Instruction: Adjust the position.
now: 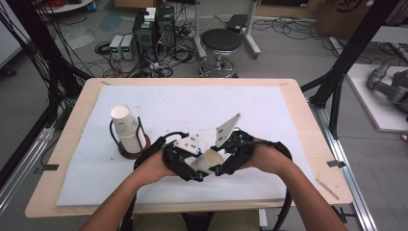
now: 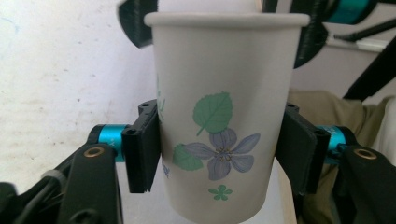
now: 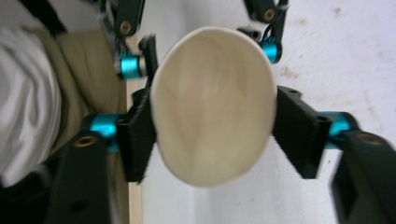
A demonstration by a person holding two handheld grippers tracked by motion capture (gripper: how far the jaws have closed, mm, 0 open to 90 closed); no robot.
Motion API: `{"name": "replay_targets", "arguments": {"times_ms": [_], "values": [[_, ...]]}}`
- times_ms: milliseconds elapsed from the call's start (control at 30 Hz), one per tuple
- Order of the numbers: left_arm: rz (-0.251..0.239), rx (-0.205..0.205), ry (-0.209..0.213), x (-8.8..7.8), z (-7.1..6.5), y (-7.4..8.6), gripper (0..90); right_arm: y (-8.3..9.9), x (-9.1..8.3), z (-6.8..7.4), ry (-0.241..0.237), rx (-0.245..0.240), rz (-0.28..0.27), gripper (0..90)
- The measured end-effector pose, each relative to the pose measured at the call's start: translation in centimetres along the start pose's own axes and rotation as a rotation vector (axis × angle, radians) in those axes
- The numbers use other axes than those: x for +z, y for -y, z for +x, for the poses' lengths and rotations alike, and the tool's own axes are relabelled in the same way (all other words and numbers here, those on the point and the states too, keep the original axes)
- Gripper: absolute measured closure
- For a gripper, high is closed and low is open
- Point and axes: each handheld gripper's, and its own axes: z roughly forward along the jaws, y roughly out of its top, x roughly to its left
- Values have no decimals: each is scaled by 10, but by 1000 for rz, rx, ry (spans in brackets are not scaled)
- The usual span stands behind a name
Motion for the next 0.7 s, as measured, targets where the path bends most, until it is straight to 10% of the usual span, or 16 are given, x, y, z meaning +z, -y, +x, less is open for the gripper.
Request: {"name": "replay_targets", "arguments": {"times_ms": [300,700], "values": [[-98,-89,-46,0,8,22,358,25,-26,-6,63,168,-320,226],[-326,-181,-186,-11,17,41,357,80,-41,-3,199,293,-450,220]]}}
